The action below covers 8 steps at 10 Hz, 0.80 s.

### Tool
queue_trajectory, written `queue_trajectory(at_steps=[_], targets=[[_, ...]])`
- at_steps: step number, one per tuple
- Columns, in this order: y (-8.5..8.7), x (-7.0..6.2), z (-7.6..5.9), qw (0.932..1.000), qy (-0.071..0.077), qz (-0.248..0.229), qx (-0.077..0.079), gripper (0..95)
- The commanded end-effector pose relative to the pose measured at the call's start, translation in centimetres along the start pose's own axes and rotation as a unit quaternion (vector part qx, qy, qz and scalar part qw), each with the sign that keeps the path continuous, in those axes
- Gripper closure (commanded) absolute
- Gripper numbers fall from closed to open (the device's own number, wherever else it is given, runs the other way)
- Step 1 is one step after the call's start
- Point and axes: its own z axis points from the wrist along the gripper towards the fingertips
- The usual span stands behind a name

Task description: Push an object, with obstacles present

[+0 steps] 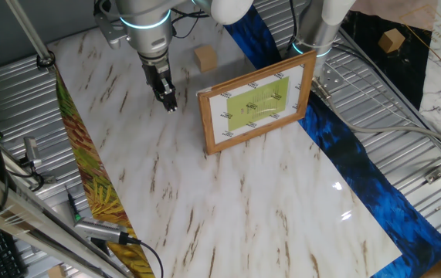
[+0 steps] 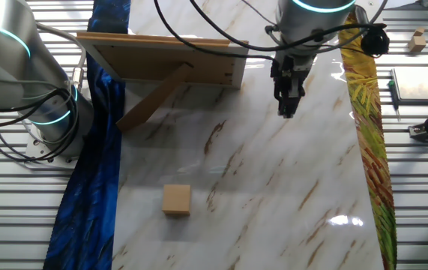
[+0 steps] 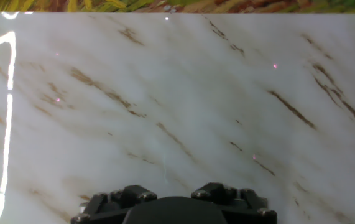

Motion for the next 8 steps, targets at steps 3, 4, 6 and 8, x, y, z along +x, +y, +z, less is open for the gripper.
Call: queue_trajectory(at_steps=[3,4,6,8], targets=[[0.0,-0.1,0.0,0.9971,0.000,-0.075,-0.005,95.0],[0.0,-0.1,0.0,0.9967,0.001,-0.081,-0.006,95.0],[0.0,-0.3,0.0,0.9957,0.002,-0.092,-0.008,95.0],[-0.5,-2.6,0.1,0.9941,0.005,-0.107,-0.012,95.0]])
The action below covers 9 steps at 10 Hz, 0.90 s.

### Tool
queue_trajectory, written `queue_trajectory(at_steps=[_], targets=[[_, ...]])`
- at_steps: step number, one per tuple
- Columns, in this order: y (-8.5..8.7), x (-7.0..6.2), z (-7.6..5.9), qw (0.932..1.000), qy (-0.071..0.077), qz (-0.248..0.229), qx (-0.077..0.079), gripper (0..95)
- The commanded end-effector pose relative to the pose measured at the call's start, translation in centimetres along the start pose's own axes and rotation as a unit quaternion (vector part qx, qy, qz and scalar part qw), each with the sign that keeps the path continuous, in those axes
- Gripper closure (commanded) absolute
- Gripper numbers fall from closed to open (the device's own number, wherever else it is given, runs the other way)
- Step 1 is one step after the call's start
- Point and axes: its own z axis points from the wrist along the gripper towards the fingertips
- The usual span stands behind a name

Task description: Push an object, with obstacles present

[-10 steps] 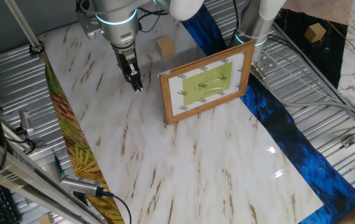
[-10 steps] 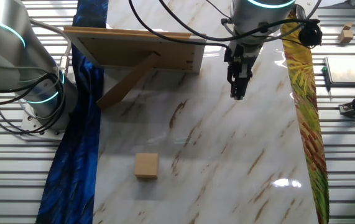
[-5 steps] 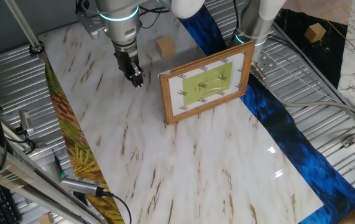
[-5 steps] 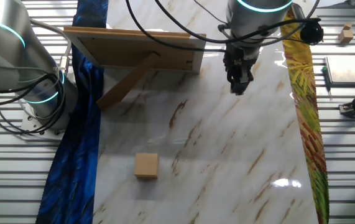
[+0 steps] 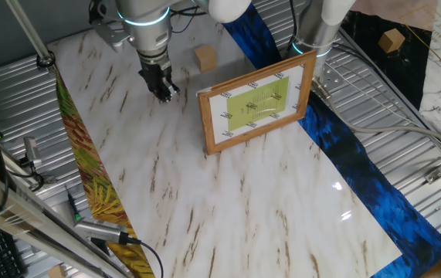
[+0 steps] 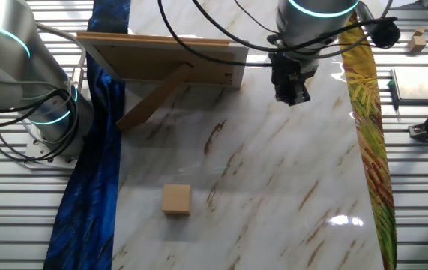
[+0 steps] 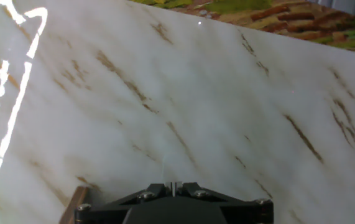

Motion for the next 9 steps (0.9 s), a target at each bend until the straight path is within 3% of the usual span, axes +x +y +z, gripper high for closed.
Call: queue_trajectory(at_steps=[1,3,6,9], targets=[[-1.8,-3.5,0.5,0.9996,0.003,-0.024,-0.012,95.0],[-3.9,-5.7,1.3,0.9985,0.003,-0.051,-0.022,95.0],[-5.8,-5.2,0.8,0.9970,0.008,-0.074,-0.022,95.0],[-5.8,-5.2,0.8,0.9964,0.010,-0.081,-0.022,95.0]])
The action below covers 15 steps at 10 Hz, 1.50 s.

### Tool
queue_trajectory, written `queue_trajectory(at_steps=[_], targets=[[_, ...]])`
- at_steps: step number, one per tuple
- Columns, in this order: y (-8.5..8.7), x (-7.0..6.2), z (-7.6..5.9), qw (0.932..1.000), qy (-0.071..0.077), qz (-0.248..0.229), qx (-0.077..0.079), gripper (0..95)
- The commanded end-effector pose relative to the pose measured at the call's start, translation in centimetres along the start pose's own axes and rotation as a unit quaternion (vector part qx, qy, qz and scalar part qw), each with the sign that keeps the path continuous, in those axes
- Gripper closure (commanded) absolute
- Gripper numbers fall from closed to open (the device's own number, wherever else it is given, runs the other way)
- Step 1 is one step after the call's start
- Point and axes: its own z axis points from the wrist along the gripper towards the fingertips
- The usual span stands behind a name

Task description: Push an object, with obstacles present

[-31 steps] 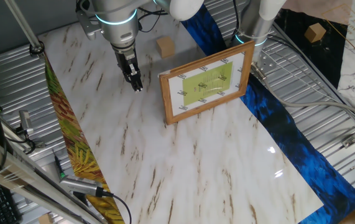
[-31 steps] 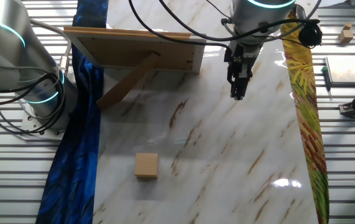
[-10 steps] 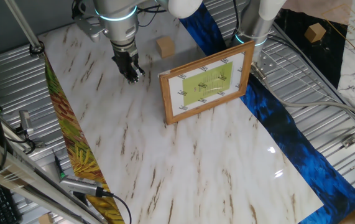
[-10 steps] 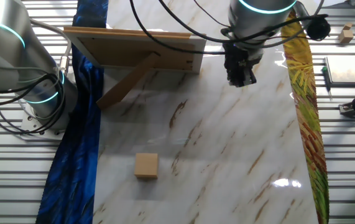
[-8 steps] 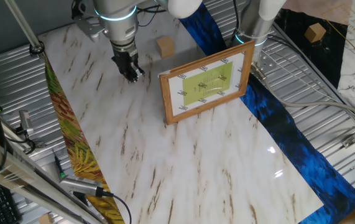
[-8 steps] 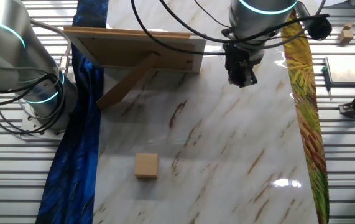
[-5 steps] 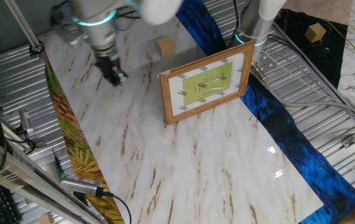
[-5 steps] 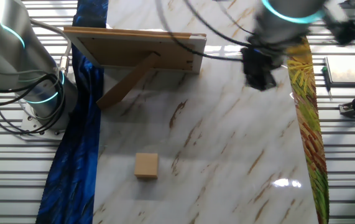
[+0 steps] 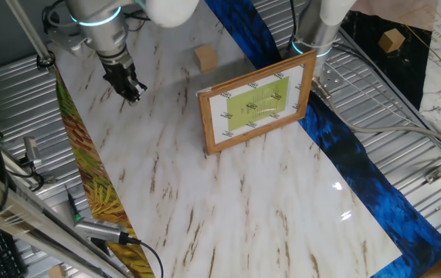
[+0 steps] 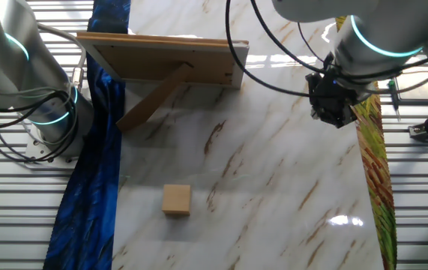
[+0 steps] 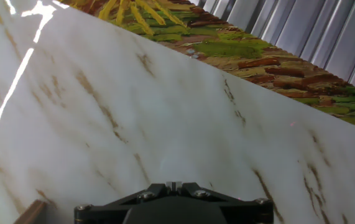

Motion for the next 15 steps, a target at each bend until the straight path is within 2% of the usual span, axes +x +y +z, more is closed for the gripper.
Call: queue_trajectory(at_steps=[1,6,7,9,12,13,15], targets=[[-0.1,-0.1,0.1,0.9999,0.002,0.011,0.000,95.0],[-0.1,-0.1,0.1,1.0000,0.000,0.001,-0.002,95.0],[-0.3,0.7,0.5,0.9999,0.002,-0.010,-0.002,95.0],[-0.5,3.8,1.0,0.9998,-0.002,-0.017,-0.004,95.0],[-0.9,10.8,1.4,0.9996,-0.004,-0.029,-0.004,95.0],[-0.8,12.8,1.5,0.9996,-0.006,-0.028,-0.006,95.0],[-0.8,15.8,1.5,0.9992,-0.009,-0.037,-0.011,95.0]])
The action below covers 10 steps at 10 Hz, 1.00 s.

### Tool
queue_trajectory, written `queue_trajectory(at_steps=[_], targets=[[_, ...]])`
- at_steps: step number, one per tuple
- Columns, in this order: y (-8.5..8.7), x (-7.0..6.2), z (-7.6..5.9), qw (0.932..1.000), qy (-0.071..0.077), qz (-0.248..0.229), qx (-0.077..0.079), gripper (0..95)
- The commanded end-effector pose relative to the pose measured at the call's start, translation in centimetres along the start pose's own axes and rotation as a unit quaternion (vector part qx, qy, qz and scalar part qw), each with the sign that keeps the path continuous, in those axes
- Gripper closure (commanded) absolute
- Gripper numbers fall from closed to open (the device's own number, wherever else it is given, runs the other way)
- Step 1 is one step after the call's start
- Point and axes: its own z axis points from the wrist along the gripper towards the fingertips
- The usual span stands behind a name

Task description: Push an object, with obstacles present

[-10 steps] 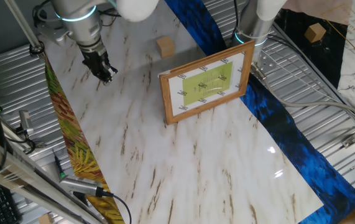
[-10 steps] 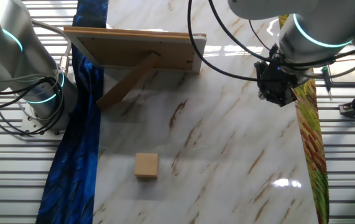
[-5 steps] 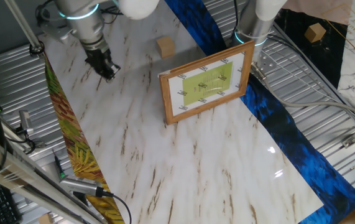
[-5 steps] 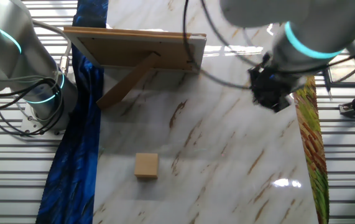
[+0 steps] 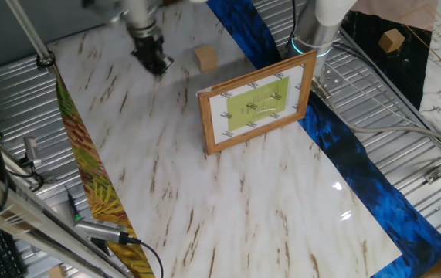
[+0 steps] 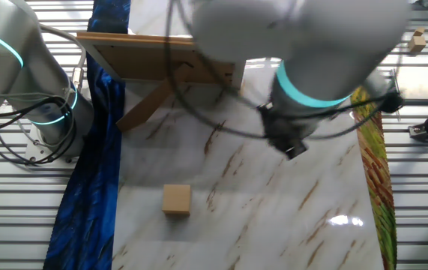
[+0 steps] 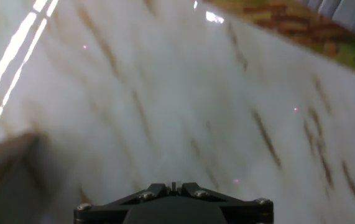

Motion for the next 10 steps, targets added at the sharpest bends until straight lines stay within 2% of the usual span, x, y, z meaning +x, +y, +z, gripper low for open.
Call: queue_trajectory(at_steps=[1,2,6,10], targets=[[0.06,3.60,-0.30,0.9999,-0.007,-0.010,-0.008,95.0],[-0.20,4.32,-0.44,0.9999,-0.008,-0.011,-0.010,95.0],[-0.20,4.32,-0.44,0.9999,-0.005,-0.012,-0.008,95.0],[-0.20,4.32,-0.44,0.9993,-0.004,-0.035,-0.012,95.0]])
